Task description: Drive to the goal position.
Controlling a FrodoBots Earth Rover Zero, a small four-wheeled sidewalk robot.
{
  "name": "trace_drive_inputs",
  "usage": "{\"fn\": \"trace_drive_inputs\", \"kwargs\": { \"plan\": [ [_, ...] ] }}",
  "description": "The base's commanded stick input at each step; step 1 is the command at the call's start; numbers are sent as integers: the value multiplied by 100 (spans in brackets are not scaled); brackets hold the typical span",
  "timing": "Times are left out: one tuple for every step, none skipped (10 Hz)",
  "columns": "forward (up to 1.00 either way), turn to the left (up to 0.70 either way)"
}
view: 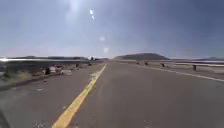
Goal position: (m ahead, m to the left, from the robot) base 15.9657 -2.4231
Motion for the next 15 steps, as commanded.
{"fn": "trace_drive_inputs", "kwargs": {
  "plan": [
    [85, 0],
    [85, 0],
    [85, 0],
    [85, 0],
    [85, 0],
    [85, 0],
    [85, 0],
    [85, 0],
    [85, 0],
    [85, 0],
    [85, 0],
    [85, 0],
    [85, 2],
    [85, 19],
    [85, 34]
  ]
}}
